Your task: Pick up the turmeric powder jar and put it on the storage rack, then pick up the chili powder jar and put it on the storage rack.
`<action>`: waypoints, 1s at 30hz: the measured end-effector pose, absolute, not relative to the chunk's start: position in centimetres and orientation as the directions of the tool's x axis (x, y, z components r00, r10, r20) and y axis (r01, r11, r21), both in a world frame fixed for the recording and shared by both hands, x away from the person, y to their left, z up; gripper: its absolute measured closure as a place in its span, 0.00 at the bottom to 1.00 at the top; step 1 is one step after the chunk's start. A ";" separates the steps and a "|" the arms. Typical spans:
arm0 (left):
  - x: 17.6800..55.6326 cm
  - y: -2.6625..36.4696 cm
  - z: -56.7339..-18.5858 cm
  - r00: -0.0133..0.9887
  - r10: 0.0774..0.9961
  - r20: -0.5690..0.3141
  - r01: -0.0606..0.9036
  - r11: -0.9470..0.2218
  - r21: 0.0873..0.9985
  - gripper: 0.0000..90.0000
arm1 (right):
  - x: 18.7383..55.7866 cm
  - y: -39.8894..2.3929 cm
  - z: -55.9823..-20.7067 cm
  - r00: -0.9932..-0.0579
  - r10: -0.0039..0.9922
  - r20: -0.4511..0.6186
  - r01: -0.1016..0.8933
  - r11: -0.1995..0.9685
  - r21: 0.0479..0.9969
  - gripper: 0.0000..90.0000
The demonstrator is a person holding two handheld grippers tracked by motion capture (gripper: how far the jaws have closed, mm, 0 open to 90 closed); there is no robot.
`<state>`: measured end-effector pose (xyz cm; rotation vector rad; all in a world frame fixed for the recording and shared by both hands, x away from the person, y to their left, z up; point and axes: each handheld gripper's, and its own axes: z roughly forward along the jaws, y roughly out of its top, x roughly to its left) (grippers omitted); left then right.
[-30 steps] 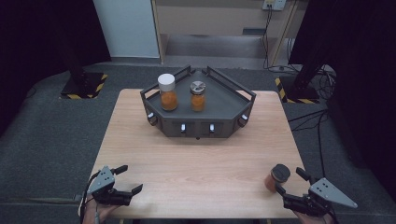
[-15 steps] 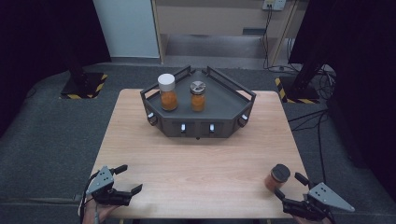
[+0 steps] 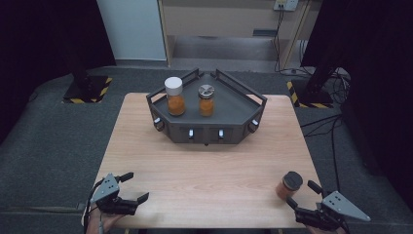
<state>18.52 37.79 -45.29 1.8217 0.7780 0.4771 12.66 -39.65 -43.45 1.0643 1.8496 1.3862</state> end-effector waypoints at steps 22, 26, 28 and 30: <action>18.6 37.7 -45.3 0.711 0.702 -0.038 0.288 -0.241 0.927 0.05 | 12.4 -39.4 -43.2 -0.501 0.865 0.000 0.242 0.141 0.960 0.08; 18.5 37.7 -45.3 0.710 0.703 -0.037 0.288 -0.243 0.926 0.05 | 12.4 -39.4 -43.2 -0.499 0.866 0.001 0.242 0.139 0.960 0.08; 18.6 37.7 -45.3 0.710 0.703 -0.038 0.289 -0.243 0.926 0.05 | 12.3 -39.4 -43.1 -0.499 0.866 -0.006 0.234 0.141 0.962 0.08; 18.6 37.7 -45.3 0.711 0.702 -0.037 0.288 -0.243 0.926 0.05 | 12.3 -39.3 -43.0 -0.496 0.869 0.001 0.238 0.135 0.962 0.08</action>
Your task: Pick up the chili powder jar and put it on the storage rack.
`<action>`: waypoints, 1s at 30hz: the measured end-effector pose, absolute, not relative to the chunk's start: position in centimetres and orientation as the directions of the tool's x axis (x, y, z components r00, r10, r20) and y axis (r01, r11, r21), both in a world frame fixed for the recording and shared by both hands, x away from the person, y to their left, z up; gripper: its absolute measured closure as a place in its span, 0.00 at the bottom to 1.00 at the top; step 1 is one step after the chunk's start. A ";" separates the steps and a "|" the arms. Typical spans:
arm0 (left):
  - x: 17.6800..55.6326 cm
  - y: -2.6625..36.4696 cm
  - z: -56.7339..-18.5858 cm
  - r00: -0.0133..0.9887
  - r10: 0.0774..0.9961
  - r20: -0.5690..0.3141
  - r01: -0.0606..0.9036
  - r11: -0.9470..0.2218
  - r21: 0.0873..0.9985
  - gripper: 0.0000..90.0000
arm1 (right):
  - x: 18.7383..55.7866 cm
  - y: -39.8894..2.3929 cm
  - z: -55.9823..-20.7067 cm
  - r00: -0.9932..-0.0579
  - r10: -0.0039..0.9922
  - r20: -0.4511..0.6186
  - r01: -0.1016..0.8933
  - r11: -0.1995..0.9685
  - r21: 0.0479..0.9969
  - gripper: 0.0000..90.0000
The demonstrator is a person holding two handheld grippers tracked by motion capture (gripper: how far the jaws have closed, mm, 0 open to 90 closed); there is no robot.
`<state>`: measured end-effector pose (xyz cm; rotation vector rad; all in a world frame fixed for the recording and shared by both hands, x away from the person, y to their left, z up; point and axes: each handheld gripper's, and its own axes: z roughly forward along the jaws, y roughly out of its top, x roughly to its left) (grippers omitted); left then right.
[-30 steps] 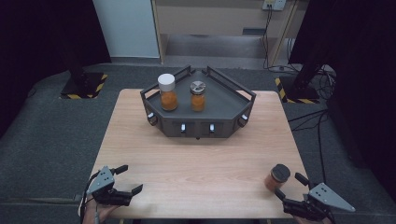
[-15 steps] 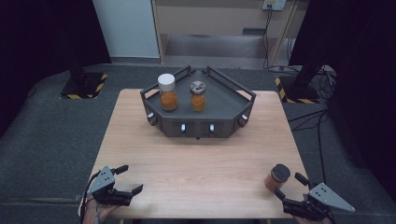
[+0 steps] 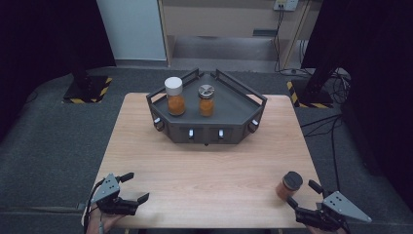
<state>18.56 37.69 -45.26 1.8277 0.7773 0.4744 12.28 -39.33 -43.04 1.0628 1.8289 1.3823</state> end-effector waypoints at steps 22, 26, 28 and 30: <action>18.6 37.6 -45.2 0.712 0.701 -0.037 0.292 -0.249 0.923 0.05 | 13.2 -38.7 -41.0 -0.480 0.877 -0.009 0.260 0.152 0.954 0.09; 18.6 37.6 -45.2 0.712 0.701 -0.037 0.292 -0.248 0.924 0.05 | 13.9 -38.6 -40.9 -0.473 0.881 -0.006 0.285 0.159 0.945 0.09; 18.6 37.6 -45.2 0.712 0.701 -0.037 0.293 -0.248 0.923 0.05 | 14.2 -38.7 -40.9 -0.473 0.881 0.003 0.295 0.155 0.943 0.09; 18.6 37.6 -45.2 0.712 0.702 -0.036 0.293 -0.250 0.923 0.05 | 14.6 -38.7 -40.9 -0.469 0.883 0.003 0.308 0.161 0.938 0.09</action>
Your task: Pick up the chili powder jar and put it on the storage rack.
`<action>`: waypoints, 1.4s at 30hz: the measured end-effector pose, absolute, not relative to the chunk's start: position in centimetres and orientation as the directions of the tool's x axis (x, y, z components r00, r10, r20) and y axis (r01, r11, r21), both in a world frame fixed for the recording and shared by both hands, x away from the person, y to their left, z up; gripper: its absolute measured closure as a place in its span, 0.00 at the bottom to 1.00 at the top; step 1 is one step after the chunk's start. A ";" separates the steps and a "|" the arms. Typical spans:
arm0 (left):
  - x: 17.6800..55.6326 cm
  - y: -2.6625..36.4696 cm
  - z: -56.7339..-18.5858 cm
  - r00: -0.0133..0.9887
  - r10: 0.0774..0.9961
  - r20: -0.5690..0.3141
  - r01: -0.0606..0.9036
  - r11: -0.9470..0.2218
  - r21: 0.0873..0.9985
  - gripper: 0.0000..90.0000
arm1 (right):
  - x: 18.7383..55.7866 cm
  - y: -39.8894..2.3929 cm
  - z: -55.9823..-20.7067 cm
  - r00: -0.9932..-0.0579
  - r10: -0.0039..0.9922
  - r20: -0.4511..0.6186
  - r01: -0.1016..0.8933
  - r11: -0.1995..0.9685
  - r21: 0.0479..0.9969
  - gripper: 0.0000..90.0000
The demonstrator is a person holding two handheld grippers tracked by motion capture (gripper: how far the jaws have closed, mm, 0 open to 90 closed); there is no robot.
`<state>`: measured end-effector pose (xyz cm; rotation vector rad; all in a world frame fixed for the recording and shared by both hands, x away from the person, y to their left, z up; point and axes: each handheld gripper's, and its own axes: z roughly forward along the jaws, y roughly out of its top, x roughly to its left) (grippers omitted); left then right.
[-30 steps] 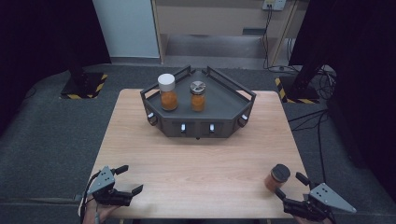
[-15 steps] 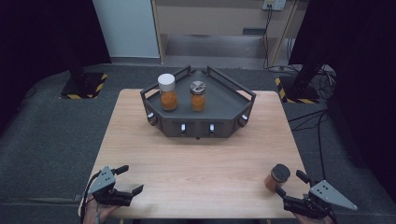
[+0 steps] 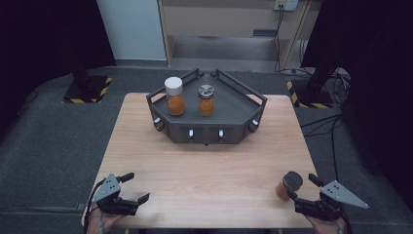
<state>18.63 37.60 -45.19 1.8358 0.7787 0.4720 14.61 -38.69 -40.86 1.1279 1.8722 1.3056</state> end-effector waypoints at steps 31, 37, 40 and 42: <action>18.6 37.6 -45.2 0.710 0.703 -0.035 0.295 -0.252 0.922 0.05 | 18.8 -37.2 -41.1 -0.445 0.896 0.009 0.459 0.220 0.861 0.36; 18.6 37.6 -45.1 0.709 0.704 -0.035 0.295 -0.252 0.922 0.05 | 18.5 -36.6 -41.1 -0.436 0.900 -0.018 0.448 0.235 0.863 0.38; 18.6 37.6 -45.1 0.709 0.704 -0.035 0.295 -0.252 0.922 0.05 | 18.4 -36.2 -40.9 -0.431 0.901 -0.044 0.439 0.253 0.862 0.39; 18.6 37.5 -45.1 0.710 0.704 -0.035 0.295 -0.252 0.921 0.05 | 18.4 -36.2 -40.8 -0.434 0.899 -0.050 0.441 0.261 0.859 0.39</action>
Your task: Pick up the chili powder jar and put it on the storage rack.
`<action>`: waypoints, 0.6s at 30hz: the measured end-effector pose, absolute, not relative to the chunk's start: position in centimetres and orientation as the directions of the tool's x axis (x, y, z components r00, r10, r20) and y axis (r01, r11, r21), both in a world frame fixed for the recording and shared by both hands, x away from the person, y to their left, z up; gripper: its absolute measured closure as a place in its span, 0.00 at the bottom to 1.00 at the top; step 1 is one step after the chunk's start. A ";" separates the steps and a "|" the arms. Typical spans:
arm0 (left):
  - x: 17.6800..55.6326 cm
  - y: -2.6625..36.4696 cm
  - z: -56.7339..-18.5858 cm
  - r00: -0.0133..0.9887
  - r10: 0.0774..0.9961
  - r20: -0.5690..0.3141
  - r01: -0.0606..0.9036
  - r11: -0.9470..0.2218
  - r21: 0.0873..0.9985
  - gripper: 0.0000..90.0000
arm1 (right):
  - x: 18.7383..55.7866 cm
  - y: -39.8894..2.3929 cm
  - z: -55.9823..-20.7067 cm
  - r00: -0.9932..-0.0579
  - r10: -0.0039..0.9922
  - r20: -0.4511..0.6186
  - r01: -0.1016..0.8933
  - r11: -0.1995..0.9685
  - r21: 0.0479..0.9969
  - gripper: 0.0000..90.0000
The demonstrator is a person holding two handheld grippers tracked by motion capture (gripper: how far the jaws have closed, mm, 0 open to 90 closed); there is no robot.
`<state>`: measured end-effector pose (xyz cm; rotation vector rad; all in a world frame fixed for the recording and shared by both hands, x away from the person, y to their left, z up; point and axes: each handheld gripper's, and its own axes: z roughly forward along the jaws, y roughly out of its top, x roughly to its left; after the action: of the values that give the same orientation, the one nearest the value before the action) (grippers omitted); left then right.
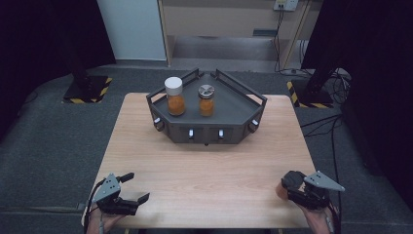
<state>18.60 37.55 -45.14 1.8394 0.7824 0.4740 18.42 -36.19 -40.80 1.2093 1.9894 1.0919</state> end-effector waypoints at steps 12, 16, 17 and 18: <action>18.6 37.5 -45.1 0.709 0.705 -0.034 0.296 -0.253 0.921 0.05 | 18.7 -35.8 -40.4 -0.441 0.895 -0.071 0.429 0.279 0.859 0.39; 18.6 37.5 -45.1 0.709 0.704 -0.034 0.295 -0.252 0.922 0.05 | 19.1 -35.6 -39.9 -0.455 0.888 -0.072 0.422 0.286 0.861 0.39; 18.6 37.5 -45.1 0.710 0.704 -0.035 0.295 -0.253 0.921 0.05 | 19.2 -35.5 -39.7 -0.459 0.886 -0.071 0.421 0.287 0.861 0.39; 18.6 37.5 -45.1 0.710 0.704 -0.034 0.295 -0.253 0.921 0.05 | 19.3 -35.4 -39.6 -0.462 0.884 -0.072 0.418 0.288 0.862 0.39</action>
<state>18.62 37.50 -45.14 1.8403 0.7820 0.4740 19.28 -35.43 -39.55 1.1601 2.0077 1.0960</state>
